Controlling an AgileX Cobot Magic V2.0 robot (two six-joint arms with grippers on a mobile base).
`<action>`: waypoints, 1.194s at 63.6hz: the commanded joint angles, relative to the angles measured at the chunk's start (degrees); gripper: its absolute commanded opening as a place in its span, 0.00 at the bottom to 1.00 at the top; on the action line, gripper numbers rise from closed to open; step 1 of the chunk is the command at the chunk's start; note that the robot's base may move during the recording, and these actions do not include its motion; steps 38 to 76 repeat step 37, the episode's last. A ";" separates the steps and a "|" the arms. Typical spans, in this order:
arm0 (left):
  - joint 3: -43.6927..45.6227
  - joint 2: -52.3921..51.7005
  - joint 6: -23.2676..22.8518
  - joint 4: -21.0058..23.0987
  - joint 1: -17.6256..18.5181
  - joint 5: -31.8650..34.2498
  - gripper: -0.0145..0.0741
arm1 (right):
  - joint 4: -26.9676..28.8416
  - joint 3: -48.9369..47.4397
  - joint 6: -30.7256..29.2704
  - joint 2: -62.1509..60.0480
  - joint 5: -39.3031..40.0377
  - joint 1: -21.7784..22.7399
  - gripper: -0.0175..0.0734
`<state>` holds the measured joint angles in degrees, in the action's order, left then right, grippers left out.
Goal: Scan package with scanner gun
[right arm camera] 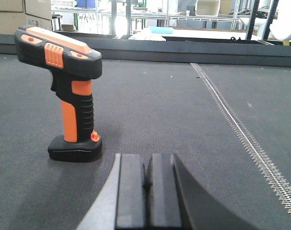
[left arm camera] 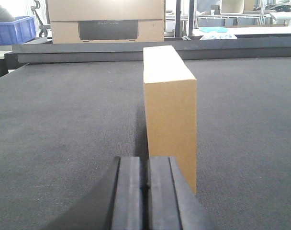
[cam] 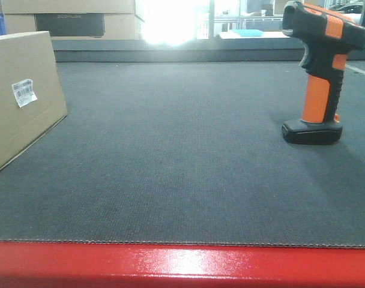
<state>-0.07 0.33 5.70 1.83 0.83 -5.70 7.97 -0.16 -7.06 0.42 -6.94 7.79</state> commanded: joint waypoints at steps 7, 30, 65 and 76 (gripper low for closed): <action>0.07 -0.33 -0.44 0.40 0.21 1.15 0.04 | -0.57 0.16 0.00 -0.42 1.41 0.41 0.02; 0.07 -0.33 -0.44 0.40 0.21 1.15 0.04 | -0.57 0.16 0.00 -0.42 1.41 0.41 0.02; 0.07 -0.33 -0.44 0.40 0.21 1.15 0.04 | -0.57 0.16 0.00 -0.42 1.41 0.41 0.02; 0.07 -0.33 -0.44 0.40 0.21 1.15 0.04 | -0.57 0.16 0.00 -0.42 1.41 0.41 0.02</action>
